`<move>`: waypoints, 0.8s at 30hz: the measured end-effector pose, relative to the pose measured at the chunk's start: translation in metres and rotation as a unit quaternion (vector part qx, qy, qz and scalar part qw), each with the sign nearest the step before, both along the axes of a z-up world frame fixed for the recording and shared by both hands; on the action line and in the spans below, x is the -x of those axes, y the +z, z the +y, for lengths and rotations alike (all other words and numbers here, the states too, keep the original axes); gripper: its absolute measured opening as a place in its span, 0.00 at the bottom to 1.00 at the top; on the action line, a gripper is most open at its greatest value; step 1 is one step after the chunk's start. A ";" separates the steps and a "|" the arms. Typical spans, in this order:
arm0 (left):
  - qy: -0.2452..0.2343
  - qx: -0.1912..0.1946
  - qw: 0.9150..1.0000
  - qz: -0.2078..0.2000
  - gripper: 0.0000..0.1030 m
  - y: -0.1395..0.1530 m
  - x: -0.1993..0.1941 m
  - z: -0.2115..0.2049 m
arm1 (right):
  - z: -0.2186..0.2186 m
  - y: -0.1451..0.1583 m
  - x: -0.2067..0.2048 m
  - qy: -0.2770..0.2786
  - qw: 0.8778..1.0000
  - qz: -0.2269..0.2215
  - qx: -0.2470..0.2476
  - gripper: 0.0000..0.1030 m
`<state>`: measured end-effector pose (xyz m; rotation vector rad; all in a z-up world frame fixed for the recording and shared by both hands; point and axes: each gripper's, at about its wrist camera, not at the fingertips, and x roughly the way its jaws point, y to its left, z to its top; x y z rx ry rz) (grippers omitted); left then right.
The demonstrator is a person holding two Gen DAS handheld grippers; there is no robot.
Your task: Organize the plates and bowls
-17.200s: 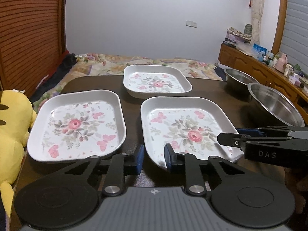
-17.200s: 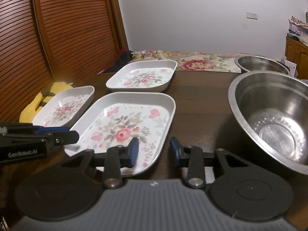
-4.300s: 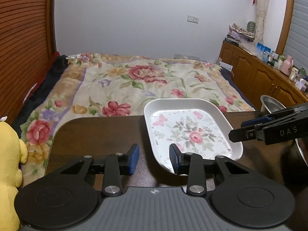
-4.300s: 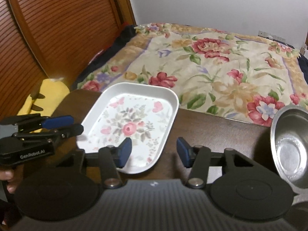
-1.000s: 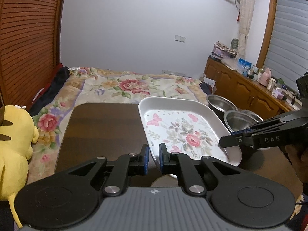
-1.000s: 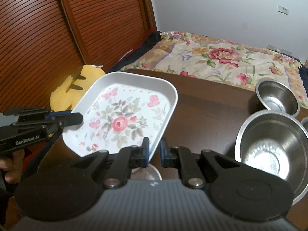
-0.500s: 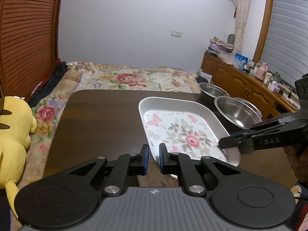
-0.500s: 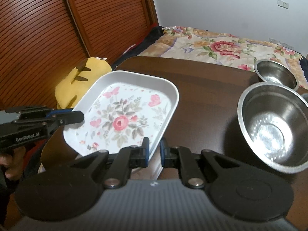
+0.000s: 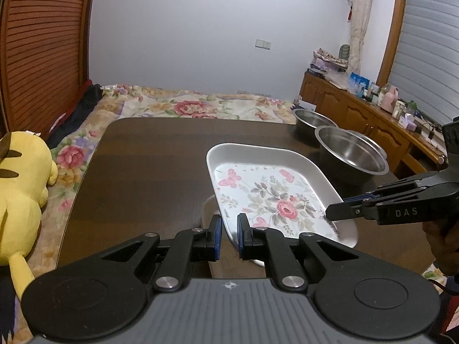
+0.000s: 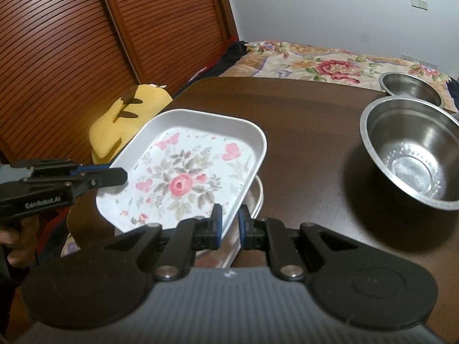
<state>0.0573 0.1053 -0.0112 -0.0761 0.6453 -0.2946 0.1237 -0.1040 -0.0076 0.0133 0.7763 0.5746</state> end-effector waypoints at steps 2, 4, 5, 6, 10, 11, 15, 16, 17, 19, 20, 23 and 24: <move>0.000 0.000 1.000 0.003 0.12 -0.002 0.003 0.000 | 0.000 -0.001 0.001 0.000 1.000 0.000 0.000 0.13; 0.001 0.001 1.000 0.005 0.12 -0.003 0.006 -0.001 | -0.001 -0.003 0.002 0.001 1.000 0.001 0.001 0.13; 0.001 0.001 1.000 0.005 0.12 -0.004 0.008 -0.001 | -0.001 -0.003 0.002 0.001 1.000 0.002 0.000 0.13; 0.001 0.000 1.000 0.006 0.12 -0.005 0.009 -0.001 | -0.001 -0.002 0.002 0.001 1.000 0.002 -0.001 0.13; 0.002 0.002 1.000 0.010 0.12 -0.008 0.012 -0.001 | -0.003 -0.003 0.007 -0.002 1.000 -0.001 -0.007 0.13; 0.001 0.003 1.000 0.011 0.12 -0.010 0.013 -0.001 | -0.003 -0.003 0.009 -0.004 1.000 -0.003 -0.008 0.13; -0.002 0.001 1.000 0.017 0.12 -0.013 0.011 -0.002 | -0.003 -0.004 0.013 -0.011 1.000 -0.013 -0.009 0.13; -0.002 0.001 1.000 0.018 0.12 -0.014 0.010 -0.002 | -0.004 -0.005 0.014 -0.012 1.000 -0.014 -0.010 0.13; -0.001 0.000 1.000 0.019 0.12 -0.016 0.010 -0.003 | -0.004 -0.006 0.015 -0.014 1.000 -0.014 -0.012 0.13; 0.000 -0.002 1.000 0.021 0.12 -0.018 0.009 -0.003 | -0.004 -0.008 0.016 -0.018 1.000 -0.017 -0.015 0.14; 0.000 -0.004 1.000 0.021 0.12 -0.018 0.009 -0.003 | -0.004 -0.009 0.018 -0.020 0.999 -0.020 -0.016 0.14; 0.002 -0.008 1.000 0.021 0.12 -0.019 0.009 -0.003 | -0.005 -0.012 0.019 -0.028 0.999 -0.022 -0.028 0.14; 0.002 -0.008 1.000 0.022 0.12 -0.018 0.009 -0.003 | -0.005 -0.014 0.019 -0.032 0.999 -0.021 -0.035 0.14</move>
